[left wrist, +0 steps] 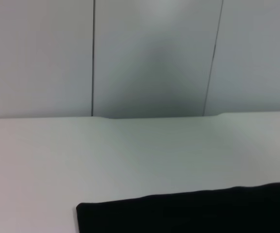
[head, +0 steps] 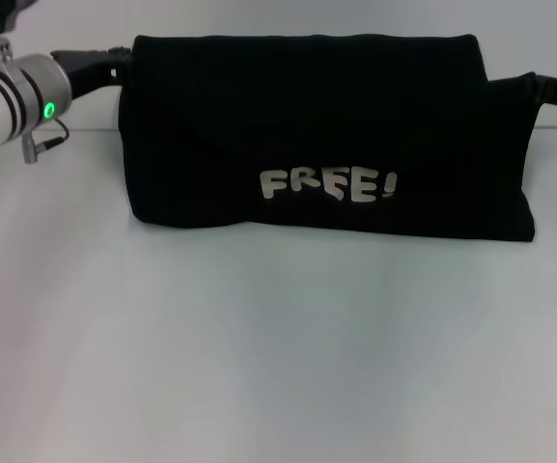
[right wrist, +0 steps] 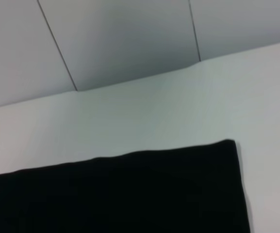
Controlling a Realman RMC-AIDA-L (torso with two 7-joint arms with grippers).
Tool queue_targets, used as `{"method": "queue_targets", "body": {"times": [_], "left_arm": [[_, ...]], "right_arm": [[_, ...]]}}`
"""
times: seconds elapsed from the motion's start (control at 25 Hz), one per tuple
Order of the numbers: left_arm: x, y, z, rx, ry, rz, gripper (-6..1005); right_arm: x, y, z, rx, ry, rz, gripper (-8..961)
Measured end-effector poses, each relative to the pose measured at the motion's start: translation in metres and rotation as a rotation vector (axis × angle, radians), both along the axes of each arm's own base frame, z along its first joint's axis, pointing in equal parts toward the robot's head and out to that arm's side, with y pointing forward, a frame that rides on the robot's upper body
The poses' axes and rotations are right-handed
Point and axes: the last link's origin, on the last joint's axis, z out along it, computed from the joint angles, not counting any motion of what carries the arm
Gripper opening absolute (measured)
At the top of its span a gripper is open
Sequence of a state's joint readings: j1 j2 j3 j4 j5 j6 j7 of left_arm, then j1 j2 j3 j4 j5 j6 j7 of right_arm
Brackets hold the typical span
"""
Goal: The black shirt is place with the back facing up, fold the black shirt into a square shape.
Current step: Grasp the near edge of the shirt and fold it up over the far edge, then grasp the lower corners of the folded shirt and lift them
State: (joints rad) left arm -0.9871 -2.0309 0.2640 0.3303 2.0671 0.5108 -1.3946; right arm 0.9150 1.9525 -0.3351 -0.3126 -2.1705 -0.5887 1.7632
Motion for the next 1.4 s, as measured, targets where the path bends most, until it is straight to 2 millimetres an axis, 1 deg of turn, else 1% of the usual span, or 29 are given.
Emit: {"method": "queue_targets", "body": {"times": [0.16, 0.36, 0.56, 0.8, 0.96, 1.12, 1.32, 1.4], "left_arm": [[0.000, -0.004, -0.011, -0.006, 0.013, 0.001, 31], [0.000, -0.006, -0.016, -0.016, 0.013, 0.004, 41], [-0.003, -0.005, -0.016, -0.003, 0.026, 0.028, 258], [-0.004, -0.003, -0.013, 0.012, 0.036, 0.040, 500], [-0.005, -0.001, -0.007, 0.024, 0.028, 0.044, 620], [-0.010, -0.005, -0.001, -0.001, -0.054, 0.059, 739], [-0.021, -0.027, 0.000, -0.122, -0.178, 0.054, 795], [-0.026, -0.039, -0.001, -0.168, -0.203, 0.048, 793]], "right_arm": [[0.000, -0.004, -0.012, -0.012, 0.010, -0.011, 123], [0.002, -0.006, -0.014, -0.012, 0.009, -0.017, 150], [0.002, -0.005, -0.013, -0.012, -0.002, -0.013, 177], [-0.001, -0.002, -0.006, 0.004, -0.010, -0.002, 461], [-0.003, -0.001, -0.001, 0.007, 0.000, 0.008, 635], [0.000, -0.007, 0.006, -0.020, 0.070, 0.015, 636], [0.014, -0.027, 0.017, -0.095, 0.171, 0.007, 635], [0.022, -0.036, 0.021, -0.121, 0.196, -0.001, 634]]}}
